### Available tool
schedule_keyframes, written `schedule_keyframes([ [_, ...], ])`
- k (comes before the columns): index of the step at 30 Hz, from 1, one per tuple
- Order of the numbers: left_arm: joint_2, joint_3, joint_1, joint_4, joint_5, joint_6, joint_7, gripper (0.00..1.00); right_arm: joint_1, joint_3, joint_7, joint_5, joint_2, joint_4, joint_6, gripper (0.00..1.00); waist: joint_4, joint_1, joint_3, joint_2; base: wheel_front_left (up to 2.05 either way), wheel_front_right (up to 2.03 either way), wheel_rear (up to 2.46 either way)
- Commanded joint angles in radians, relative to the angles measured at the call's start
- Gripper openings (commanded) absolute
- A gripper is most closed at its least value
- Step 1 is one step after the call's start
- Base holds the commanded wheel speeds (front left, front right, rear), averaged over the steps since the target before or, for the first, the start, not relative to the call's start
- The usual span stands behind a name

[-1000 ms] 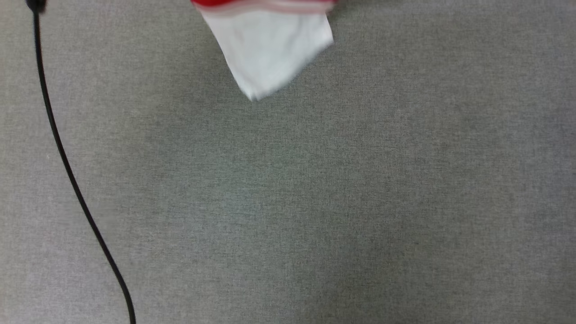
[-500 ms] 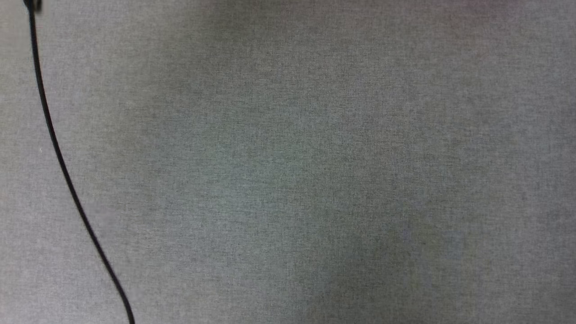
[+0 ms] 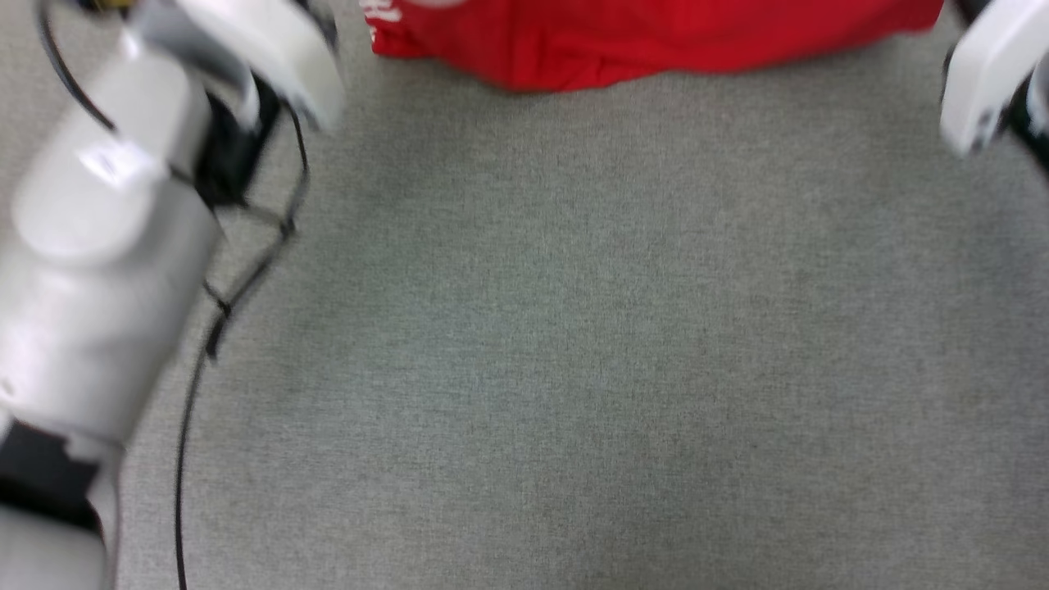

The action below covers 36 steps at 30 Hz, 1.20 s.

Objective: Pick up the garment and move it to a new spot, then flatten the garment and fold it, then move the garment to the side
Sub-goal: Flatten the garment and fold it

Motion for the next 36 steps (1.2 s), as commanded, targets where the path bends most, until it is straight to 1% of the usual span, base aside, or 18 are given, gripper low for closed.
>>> schedule_keyframes([
  [1, -0.001, -0.002, 0.072, -0.022, -0.007, 0.003, -0.006, 0.0, 0.053, 0.014, -0.014, 0.017, -0.016, -0.012, -0.001, 0.0, 0.002, -0.0001, -0.043, 0.0, 0.0, 0.0, 0.0],
  [2, 0.0, 0.005, 0.121, -0.048, -0.004, 0.016, -0.007, 0.0, 0.098, 0.033, -0.018, 0.027, -0.024, -0.018, -0.001, 0.0, 0.005, -0.0001, -0.064, 0.0, 0.0, 0.0, 0.0],
  [5, 0.017, -0.001, 0.29, -0.111, -0.009, 0.039, -0.006, 0.0, 0.216, 0.068, -0.032, 0.068, -0.041, -0.046, -0.001, 0.0, 0.004, -0.0001, -0.129, 0.0, 0.0, 0.0, 0.0],
  [10, 0.055, -0.034, 0.553, -0.195, -0.043, 0.067, -0.002, 0.0, 0.406, 0.101, -0.054, 0.125, -0.072, -0.082, -0.001, 0.0, 0.003, -0.0001, -0.238, 0.0, 0.0, 0.0, 0.0],
  [16, 0.126, -0.045, 0.822, -0.316, -0.116, 0.123, 0.029, 0.0, 0.599, 0.127, -0.053, 0.146, -0.127, -0.148, -0.001, 0.0, -0.001, -0.0001, -0.344, 0.0, 0.0, 0.0, 0.0],
  [18, 0.15, -0.049, 0.9, -0.365, -0.137, 0.145, 0.04, 0.0, 0.659, 0.114, -0.049, 0.16, -0.148, -0.172, -0.001, 0.0, 0.002, -0.0001, -0.373, 0.0, 0.0, 0.0, 0.0],
  [24, 0.216, -0.056, 1.105, -0.524, -0.201, 0.232, 0.083, 0.0, 0.846, 0.066, -0.022, 0.186, -0.202, -0.261, -0.001, 0.0, 0.005, -0.0001, -0.436, 0.0, 0.0, 0.0, 0.0],
  [30, 0.261, -0.055, 1.284, -0.654, -0.262, 0.312, 0.09, 0.0, 1.032, -0.033, 0.003, 0.188, -0.225, -0.343, -0.001, 0.0, -0.005, -0.0001, -0.465, 0.0, 0.0, 0.0, 0.0],
  [33, 0.283, -0.061, 1.351, -0.695, -0.28, 0.34, 0.096, 0.0, 1.121, -0.085, 0.024, 0.174, -0.226, -0.384, -0.001, 0.0, -0.007, -0.0001, -0.469, 0.0, 0.0, 0.0, 0.0],
  [36, 0.286, -0.063, 1.388, -0.726, -0.3, 0.35, 0.097, 0.0, 1.188, -0.141, 0.048, 0.149, -0.222, -0.426, -0.001, 0.0, -0.008, -0.0001, -0.471, 0.0, 0.0, 0.0, 0.0],
])
